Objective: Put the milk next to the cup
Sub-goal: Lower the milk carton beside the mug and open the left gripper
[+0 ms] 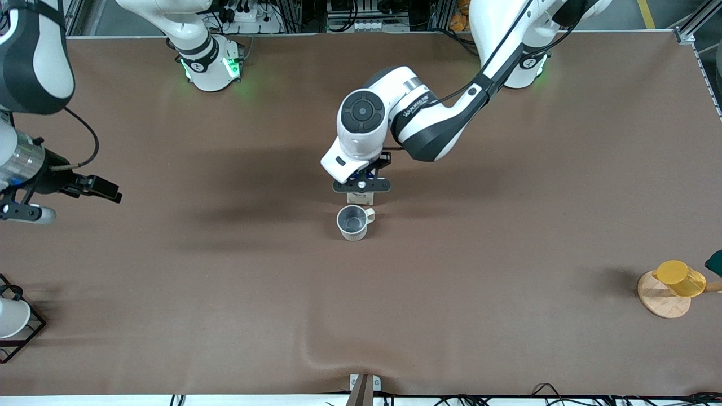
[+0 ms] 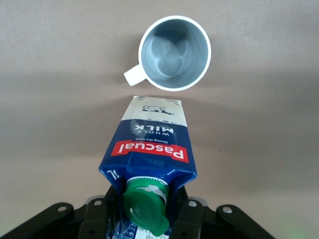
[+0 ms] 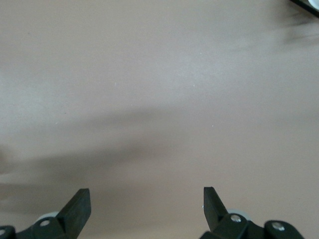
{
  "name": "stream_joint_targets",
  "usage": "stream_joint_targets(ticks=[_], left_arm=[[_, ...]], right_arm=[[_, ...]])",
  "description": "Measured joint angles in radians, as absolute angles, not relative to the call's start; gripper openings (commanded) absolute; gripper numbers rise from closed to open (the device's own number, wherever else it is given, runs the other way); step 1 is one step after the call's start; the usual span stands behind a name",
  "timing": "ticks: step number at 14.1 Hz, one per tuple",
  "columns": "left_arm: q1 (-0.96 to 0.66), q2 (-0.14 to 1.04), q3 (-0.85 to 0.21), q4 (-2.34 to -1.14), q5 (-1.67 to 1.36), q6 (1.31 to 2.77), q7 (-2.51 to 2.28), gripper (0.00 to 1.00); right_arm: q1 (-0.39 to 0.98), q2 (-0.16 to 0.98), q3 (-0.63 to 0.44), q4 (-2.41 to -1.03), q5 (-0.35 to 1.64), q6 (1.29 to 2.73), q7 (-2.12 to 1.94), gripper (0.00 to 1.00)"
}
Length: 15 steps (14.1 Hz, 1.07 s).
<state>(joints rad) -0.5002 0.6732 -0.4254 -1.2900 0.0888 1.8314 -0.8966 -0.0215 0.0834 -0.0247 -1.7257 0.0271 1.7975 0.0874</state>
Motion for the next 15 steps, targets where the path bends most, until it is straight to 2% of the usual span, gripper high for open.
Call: stream_joint_targets(ticks=[5, 10, 12, 13, 15], left_arm=[[-0.501, 0.693, -0.422, -1.289, 0.089, 1.842, -0.897, 0.45], [-0.501, 0.702, -0.421, -1.289, 0.089, 1.851, -0.897, 0.49], [-0.501, 0.711, -0.418, -1.289, 0.089, 1.86, -0.897, 0.67], [-0.501, 0.715, -0.414, -1.289, 0.089, 1.864, -0.897, 1.0], [-0.501, 0.717, -0.41, -1.288, 0.089, 1.867, -0.897, 1.0]], right_arm=[[0.003, 0.007, -0.014, -1.723, 0.028, 1.783, 0.13, 1.0], [0.008, 0.009, -0.016, -1.723, 0.028, 1.803, 0.133, 1.0], [0.008, 0.009, -0.017, -1.723, 0.028, 1.807, 0.133, 1.0], [0.008, 0.009, -0.017, -1.722, 0.028, 1.808, 0.133, 1.0], [0.008, 0.009, -0.017, -1.718, 0.028, 1.808, 0.134, 1.0]])
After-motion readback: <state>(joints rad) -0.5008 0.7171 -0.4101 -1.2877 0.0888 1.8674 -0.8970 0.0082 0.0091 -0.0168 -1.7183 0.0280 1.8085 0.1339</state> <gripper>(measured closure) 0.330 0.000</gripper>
